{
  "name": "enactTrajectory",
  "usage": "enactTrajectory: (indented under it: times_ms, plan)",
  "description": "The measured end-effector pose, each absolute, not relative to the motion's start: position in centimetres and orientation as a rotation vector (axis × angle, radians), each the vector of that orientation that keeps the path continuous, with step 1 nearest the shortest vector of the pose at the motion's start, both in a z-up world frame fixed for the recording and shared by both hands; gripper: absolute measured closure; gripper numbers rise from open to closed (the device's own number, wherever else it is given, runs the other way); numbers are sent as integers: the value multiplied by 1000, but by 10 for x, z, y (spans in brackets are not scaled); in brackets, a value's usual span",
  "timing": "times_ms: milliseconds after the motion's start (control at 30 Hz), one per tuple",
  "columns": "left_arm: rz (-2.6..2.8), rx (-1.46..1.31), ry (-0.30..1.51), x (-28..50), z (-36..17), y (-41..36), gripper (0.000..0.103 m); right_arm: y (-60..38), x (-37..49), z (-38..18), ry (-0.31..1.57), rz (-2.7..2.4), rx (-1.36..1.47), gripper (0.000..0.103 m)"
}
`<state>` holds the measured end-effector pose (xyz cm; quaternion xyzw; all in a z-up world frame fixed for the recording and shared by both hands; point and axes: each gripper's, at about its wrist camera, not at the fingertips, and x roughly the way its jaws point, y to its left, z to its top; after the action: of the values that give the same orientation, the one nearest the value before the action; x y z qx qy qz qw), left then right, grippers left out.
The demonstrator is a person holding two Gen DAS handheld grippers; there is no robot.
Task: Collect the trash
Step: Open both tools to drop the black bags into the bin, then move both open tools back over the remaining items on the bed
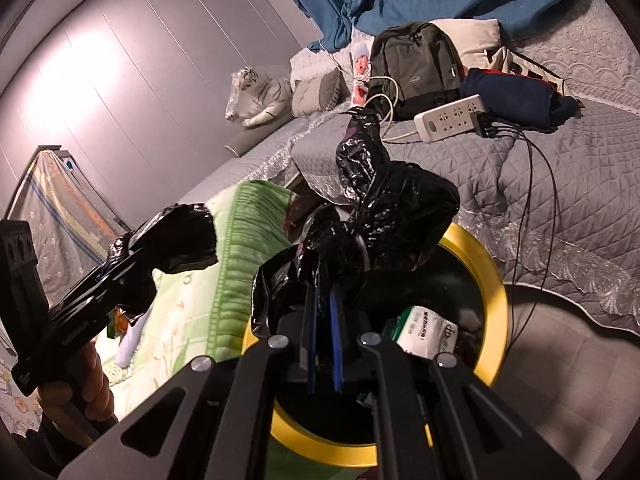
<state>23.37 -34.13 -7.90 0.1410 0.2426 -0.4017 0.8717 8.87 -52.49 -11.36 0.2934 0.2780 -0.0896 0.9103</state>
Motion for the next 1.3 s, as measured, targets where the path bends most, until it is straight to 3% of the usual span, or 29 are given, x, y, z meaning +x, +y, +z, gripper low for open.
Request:
enactTrajectory:
  times_ms: [533,667,733,800,833,867,933,1067,1300]
  plan:
    - [-830,286,605,250,-115,-369,56,-530,104,-132,650,-230,574,97]
    - [-823,273,627,254,-117,-369,52,-530,105,-133,662,-236,575,97]
    - [-820,265,633,256,-117,-368,44,-530,106,-133,670,-244,573,96]
    - [-811,245,628,256,-114,-365,13,-531,107,-134,679,-269,572,89]
    - [-801,223,619,256,-112,-362,10,-533,106,-133,678,-281,575,81]
    - [-803,204,615,256,-109,-360,10,-534,106,-133,676,-289,578,69]
    - [-810,193,618,256,-106,-358,9,-536,103,-131,663,-304,583,55]
    - [-765,150,598,260,-100,-345,8,-537,98,-127,650,-328,576,43]
    - [-679,18,543,272,-73,-284,8,-524,99,-108,631,-301,548,43]
